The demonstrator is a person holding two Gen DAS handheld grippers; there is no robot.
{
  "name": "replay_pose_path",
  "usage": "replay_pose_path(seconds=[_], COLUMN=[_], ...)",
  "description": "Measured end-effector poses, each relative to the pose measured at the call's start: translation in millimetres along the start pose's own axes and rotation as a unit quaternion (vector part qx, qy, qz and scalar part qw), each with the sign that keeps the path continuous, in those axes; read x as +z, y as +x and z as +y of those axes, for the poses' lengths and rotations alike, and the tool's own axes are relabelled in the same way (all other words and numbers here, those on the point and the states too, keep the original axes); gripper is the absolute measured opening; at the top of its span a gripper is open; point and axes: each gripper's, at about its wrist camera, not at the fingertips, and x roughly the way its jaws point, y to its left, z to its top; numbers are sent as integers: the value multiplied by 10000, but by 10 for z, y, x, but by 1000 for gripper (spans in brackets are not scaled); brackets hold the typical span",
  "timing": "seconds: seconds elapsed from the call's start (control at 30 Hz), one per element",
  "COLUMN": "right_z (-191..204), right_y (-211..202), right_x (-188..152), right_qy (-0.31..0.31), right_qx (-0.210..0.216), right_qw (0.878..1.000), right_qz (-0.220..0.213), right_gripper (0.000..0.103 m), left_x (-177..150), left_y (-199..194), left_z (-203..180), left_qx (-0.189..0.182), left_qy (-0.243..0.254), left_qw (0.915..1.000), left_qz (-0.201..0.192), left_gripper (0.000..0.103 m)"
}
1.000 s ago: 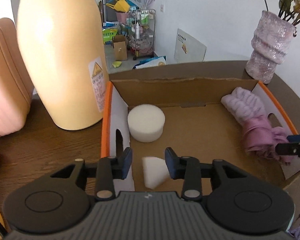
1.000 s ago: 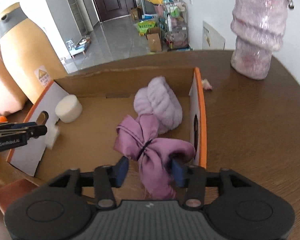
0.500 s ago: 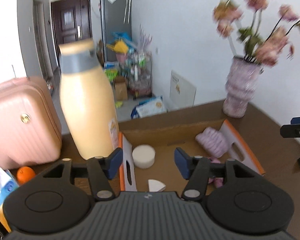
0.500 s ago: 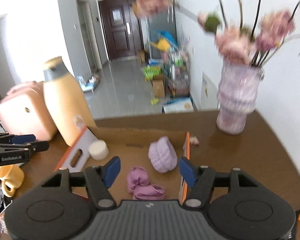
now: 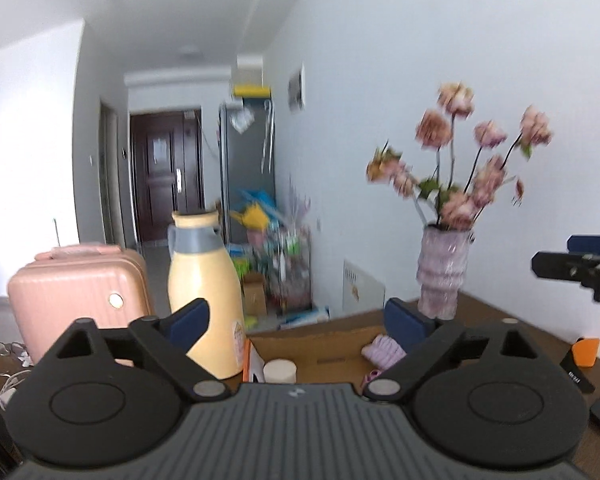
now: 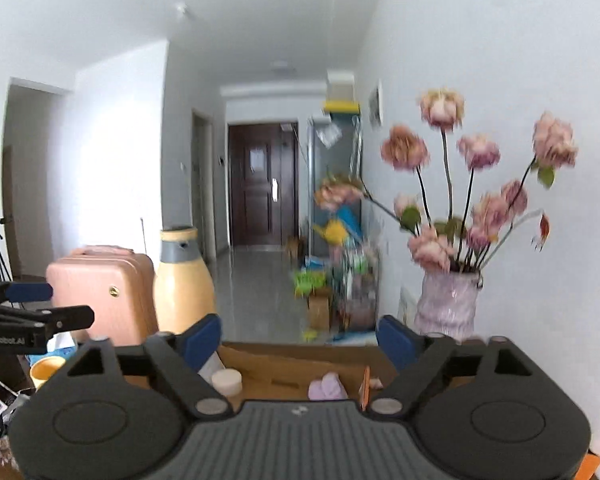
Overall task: Organize soft objects
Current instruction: 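Withdraw both open tools from the box back toward the pile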
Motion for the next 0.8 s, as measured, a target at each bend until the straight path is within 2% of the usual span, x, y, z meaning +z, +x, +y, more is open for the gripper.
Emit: replay_pose_path(seconds=[0.13, 0.3, 0.43, 0.57, 0.8], right_z=[127, 259, 341, 405, 628], right_y=[-380, -735, -1035, -1374, -1911], right_x=[-292, -688, -1013, -1378, -2045], right_qy=[-92, -18, 44, 189, 193], right_qx=[-15, 47, 24, 29, -9], right_qw=[9989, 9968, 9941, 9916, 9948], right_qz=[-458, -802, -1079, -1277, -996], right_gripper=[91, 94, 98, 102, 103], left_x=[-235, -562, -868, -1159, -1776], left_y=[-476, -957, -1325, -1621, -2194], left_z=[-74, -122, -164, -170, -207], left_qx=[-27, 44, 157, 213, 219], left_qy=[-74, -263, -213, -266, -233], left_qw=[9987, 9959, 9931, 9924, 9945], left_qz=[-508, -863, -1144, -1182, -993], left_gripper=[100, 103, 103, 103, 103])
